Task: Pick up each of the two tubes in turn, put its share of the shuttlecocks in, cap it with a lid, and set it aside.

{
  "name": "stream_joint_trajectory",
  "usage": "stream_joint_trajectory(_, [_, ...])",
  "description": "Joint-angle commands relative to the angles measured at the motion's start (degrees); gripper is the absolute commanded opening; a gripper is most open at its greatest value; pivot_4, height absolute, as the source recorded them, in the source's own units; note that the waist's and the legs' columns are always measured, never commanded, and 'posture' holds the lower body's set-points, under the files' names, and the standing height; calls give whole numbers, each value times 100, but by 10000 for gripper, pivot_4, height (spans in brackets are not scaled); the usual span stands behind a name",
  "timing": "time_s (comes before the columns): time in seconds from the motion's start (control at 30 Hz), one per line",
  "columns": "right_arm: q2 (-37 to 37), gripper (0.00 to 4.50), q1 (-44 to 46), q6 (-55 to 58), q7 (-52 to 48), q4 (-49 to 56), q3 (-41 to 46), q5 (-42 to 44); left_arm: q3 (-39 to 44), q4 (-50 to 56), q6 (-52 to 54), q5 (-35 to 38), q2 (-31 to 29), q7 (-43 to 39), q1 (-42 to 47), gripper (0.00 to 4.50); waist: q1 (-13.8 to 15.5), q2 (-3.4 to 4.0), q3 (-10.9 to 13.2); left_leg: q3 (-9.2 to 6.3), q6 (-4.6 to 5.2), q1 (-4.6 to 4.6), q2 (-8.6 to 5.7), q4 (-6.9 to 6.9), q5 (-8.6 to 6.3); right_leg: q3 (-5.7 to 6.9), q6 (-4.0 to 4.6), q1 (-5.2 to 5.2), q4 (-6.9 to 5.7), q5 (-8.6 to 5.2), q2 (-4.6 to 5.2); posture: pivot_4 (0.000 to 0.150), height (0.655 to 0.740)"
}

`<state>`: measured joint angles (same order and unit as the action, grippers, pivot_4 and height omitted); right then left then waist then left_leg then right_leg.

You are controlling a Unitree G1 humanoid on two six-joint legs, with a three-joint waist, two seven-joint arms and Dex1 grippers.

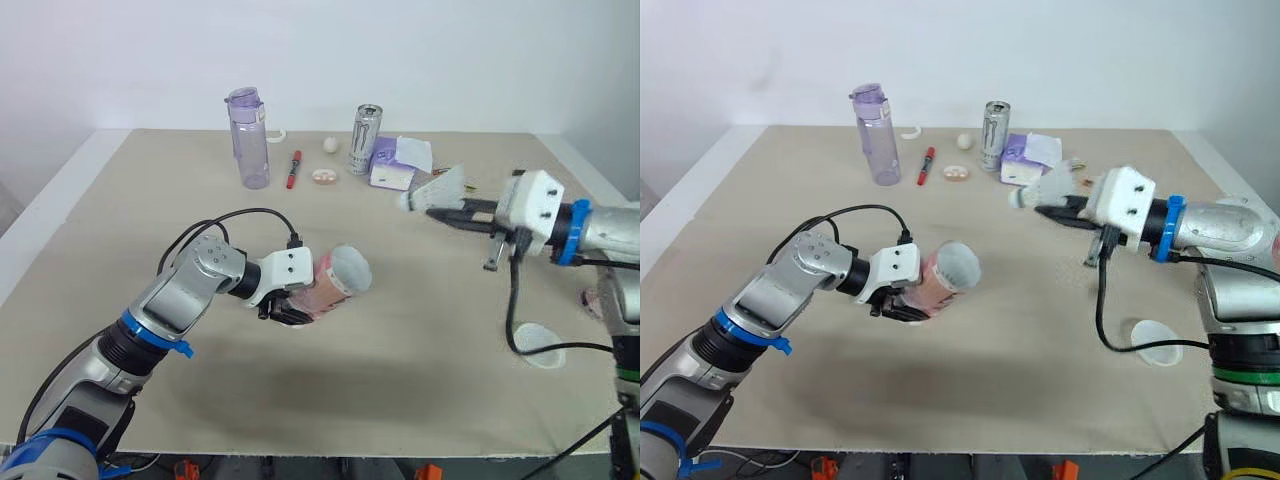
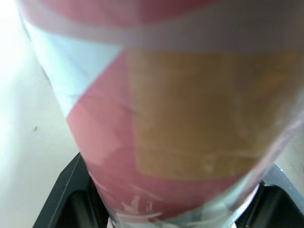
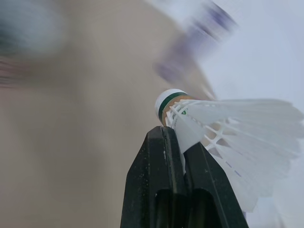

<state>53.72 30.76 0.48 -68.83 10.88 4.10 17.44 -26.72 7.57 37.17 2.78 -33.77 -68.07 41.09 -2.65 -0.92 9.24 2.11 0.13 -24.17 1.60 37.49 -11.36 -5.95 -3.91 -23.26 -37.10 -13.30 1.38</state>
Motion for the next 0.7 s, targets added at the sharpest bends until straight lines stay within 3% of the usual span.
stream_joint_trajectory(0.03, [151,938,25,40,-144,588,-154,18,-211,-224,16,-115,-10,-3,-30,27473,-1,-2,1,3,0,0,0,1,0,-1,1,-2,0,0,3,1500,7400])
stream_joint_trajectory(0.37, [-165,938,280,-386,-199,508,-814,-394,-192,-229,20,-109,5,-21,-2,27473,8,-6,2,12,-1,-10,-1,0,-1,1,2,-10,4,-6,12,1500,7400])
stream_joint_trajectory(0.7, [-163,938,487,-413,-511,751,-941,-213,-188,-201,40,-116,16,28,-67,27473,15,-19,5,7,-1,-11,2,0,-1,6,7,-9,4,-8,9,1500,7400])
